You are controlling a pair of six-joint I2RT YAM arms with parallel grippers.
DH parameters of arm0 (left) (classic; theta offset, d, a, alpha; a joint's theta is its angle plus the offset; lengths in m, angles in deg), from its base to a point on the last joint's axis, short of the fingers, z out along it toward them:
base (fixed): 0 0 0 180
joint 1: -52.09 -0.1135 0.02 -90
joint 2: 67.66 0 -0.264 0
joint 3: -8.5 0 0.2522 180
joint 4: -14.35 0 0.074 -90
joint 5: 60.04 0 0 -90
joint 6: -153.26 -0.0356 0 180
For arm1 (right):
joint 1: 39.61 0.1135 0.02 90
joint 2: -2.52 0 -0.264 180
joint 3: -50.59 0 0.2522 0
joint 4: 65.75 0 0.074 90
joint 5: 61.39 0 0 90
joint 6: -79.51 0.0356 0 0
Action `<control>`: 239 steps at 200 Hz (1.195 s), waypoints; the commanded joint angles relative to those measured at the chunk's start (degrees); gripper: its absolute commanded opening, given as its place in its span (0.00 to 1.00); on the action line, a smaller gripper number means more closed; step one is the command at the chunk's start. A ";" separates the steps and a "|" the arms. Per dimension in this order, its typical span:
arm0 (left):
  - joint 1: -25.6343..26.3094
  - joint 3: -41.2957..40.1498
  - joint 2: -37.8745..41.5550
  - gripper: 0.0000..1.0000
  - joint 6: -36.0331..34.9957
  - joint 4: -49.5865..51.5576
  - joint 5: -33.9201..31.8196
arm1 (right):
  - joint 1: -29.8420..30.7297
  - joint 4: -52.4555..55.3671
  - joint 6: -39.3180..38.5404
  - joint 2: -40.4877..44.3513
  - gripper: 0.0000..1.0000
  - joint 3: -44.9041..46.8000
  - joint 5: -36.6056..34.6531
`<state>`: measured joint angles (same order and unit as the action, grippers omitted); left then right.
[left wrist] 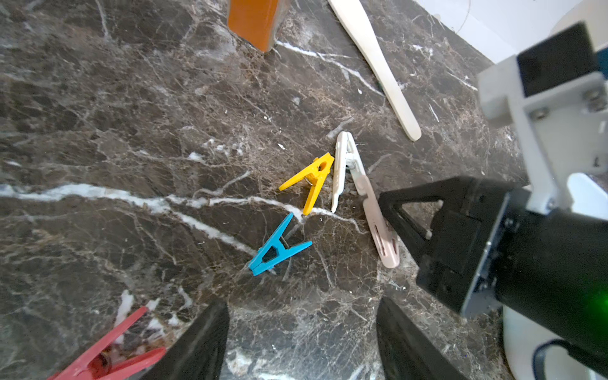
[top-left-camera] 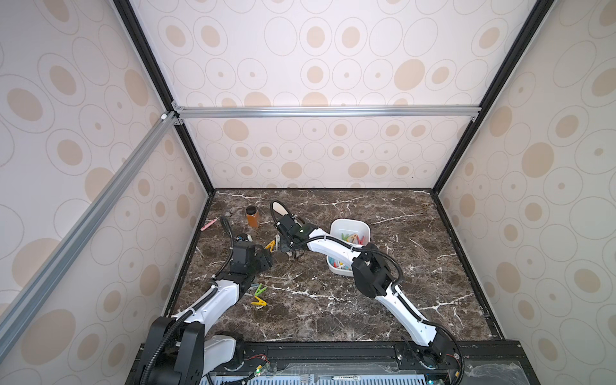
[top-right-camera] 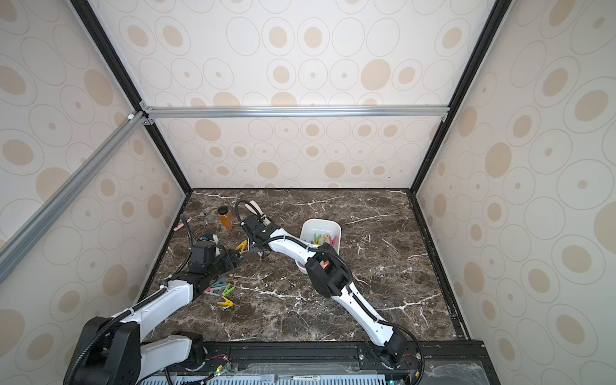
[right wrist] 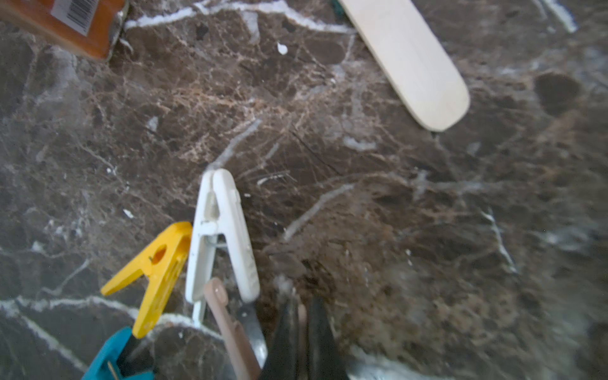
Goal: Put the clothespins into the storage box
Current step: Pick up the clothespin from the center of the board, then place the clothespin in the storage box.
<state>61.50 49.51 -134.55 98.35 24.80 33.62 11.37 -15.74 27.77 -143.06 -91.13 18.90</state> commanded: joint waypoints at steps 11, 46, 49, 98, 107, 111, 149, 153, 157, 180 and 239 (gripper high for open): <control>0.12 2.56 1.68 0.70 -2.13 0.50 0.28 | -0.21 -3.73 -0.90 13.83 0.03 10.26 -0.55; 5.86 4.78 -0.75 0.70 -6.57 -0.32 -3.68 | -2.64 -9.15 -0.13 28.08 0.02 28.11 -2.08; 6.75 5.17 -1.23 0.70 -7.20 -0.23 -4.45 | -3.01 -9.26 0.15 29.25 0.02 29.47 -2.36; 15.25 9.67 -8.72 0.71 -10.50 -2.84 -8.78 | -12.23 -10.97 0.60 40.33 0.02 45.74 -6.27; 15.44 9.99 -9.89 0.71 -10.48 -4.09 -8.37 | -13.87 -10.62 -0.20 40.20 0.02 46.53 -7.43; 15.46 10.17 -10.43 0.71 -10.47 -4.44 -8.23 | -14.40 -10.63 -0.68 39.96 0.02 46.84 -7.86; 15.44 13.34 -14.56 0.70 -10.87 -4.77 -7.72 | -16.95 -10.21 -2.80 35.16 0.02 44.17 -6.87; 15.46 13.50 -14.84 0.71 -10.83 -4.84 -7.71 | -16.92 -10.38 -2.81 34.61 0.03 43.76 -6.96; 15.46 13.52 -14.98 0.70 -10.77 -4.93 -7.64 | -17.05 -10.25 -2.78 34.05 0.04 43.20 -7.04; 15.46 13.47 -15.71 0.70 -10.31 -4.82 -8.26 | -17.32 -10.01 -2.24 31.42 0.15 40.52 -7.54; 12.96 13.17 -16.24 0.68 -7.86 -4.20 -7.44 | -15.94 -6.55 -4.67 35.25 0.35 38.15 -6.88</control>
<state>76.08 61.11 -150.51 89.10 20.91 26.03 -5.81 -24.96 24.56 -111.91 -52.31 12.27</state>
